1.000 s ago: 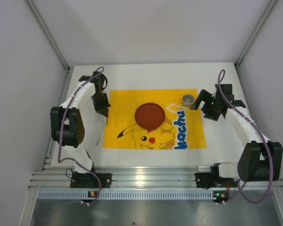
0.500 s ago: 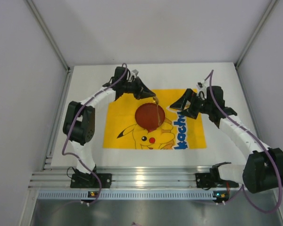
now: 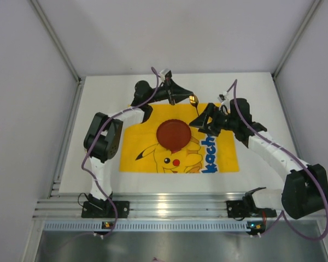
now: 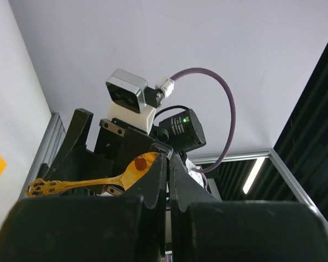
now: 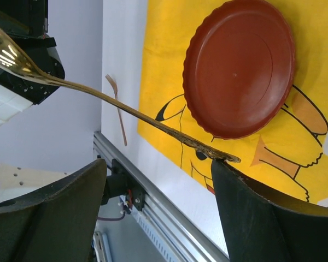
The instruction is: Set the dinner table for one person
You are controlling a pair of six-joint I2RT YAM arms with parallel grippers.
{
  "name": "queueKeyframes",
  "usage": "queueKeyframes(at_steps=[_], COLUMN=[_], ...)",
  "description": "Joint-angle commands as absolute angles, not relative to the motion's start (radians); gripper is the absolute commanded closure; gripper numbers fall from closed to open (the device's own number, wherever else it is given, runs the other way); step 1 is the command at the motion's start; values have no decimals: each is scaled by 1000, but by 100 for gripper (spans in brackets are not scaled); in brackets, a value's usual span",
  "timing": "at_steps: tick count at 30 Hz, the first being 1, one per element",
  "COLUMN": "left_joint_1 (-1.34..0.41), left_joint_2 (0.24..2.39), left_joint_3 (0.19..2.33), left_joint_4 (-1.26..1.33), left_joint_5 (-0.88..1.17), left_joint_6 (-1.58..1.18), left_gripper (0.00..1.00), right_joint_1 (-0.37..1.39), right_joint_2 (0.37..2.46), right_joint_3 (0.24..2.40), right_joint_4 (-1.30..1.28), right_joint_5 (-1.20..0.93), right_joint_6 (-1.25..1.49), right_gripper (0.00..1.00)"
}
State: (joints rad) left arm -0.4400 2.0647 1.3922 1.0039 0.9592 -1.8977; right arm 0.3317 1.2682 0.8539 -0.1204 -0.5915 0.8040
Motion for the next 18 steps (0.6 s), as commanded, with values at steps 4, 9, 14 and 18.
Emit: queueKeyframes(at_steps=[4,9,14,18], left_joint_1=[-451,-449,-451,-451], left_joint_2=[1975,1936,1954,1962], left_joint_3=[1379,1414,1420,1410], left_joint_4=[803,434,546,659], left_joint_5=[1071,1094,1124,1126], left_joint_6=[-1785,-1469,-1557,-1641], left_gripper=[100,100,100,100], right_joint_1=[342,347,347,360], right_joint_2=[1206,1163,1178,1183], right_joint_3=[1003,1161,1157,1115], right_joint_4=[-196,-433,-511,-470], right_joint_5=[-563,-482,-443,-454], right_joint_6=[747,577,488,518], right_gripper=[21,17,16,18])
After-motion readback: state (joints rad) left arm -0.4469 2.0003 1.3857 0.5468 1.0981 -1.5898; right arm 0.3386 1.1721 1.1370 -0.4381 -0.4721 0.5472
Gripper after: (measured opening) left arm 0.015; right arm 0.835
